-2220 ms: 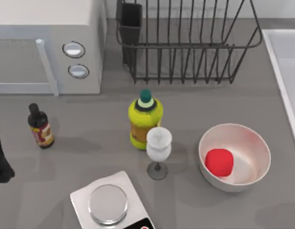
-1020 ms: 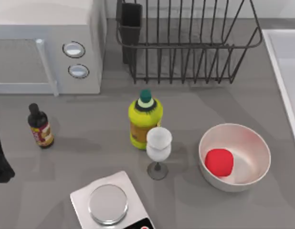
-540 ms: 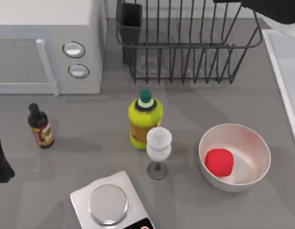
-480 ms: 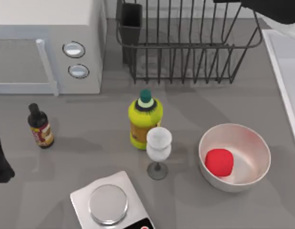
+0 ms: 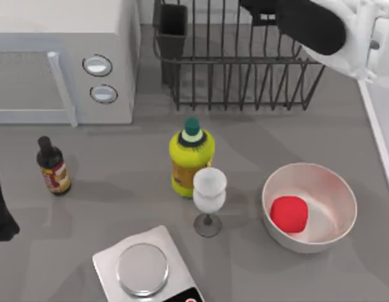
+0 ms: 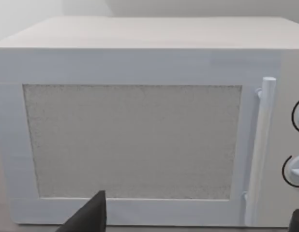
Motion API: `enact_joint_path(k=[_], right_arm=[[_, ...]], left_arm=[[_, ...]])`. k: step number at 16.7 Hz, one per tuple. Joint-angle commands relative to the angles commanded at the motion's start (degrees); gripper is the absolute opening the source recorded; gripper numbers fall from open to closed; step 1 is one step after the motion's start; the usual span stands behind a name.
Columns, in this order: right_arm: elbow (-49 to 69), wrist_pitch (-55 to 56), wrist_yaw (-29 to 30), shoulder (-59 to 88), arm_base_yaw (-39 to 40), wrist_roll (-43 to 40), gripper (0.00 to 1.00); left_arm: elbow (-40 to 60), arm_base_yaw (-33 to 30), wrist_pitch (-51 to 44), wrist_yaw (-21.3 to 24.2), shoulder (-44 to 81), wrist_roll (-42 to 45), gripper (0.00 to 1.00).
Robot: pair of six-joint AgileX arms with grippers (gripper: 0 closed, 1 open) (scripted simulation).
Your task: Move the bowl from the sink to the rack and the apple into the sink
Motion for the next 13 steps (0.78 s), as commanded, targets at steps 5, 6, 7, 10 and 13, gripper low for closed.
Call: enact_joint_path(k=[5, 6, 7, 10, 13], right_arm=[[-7.87, 18.42, -3.74, 9.38, -3.76, -0.04, 0.0], [-9.5, 21.9, -4.49, 11.1, -4.55, -0.08, 0.0], [-11.0, 24.93, -5.2, 12.63, -5.3, -0.14, 0.0], [-14.17, 30.51, -6.7, 15.57, -6.94, -0.32, 0.0], [-14.64, 31.23, -6.93, 15.95, -7.18, -0.36, 0.0]], left_arm=[[0.0, 0.0, 0.0, 0.0, 0.0, 0.0, 1.0], [0.0, 0.0, 0.0, 0.0, 0.0, 0.0, 1.0], [0.0, 0.0, 0.0, 0.0, 0.0, 0.0, 1.0], [0.0, 0.0, 0.0, 0.0, 0.0, 0.0, 1.0], [0.0, 0.0, 0.0, 0.0, 0.0, 0.0, 1.0]])
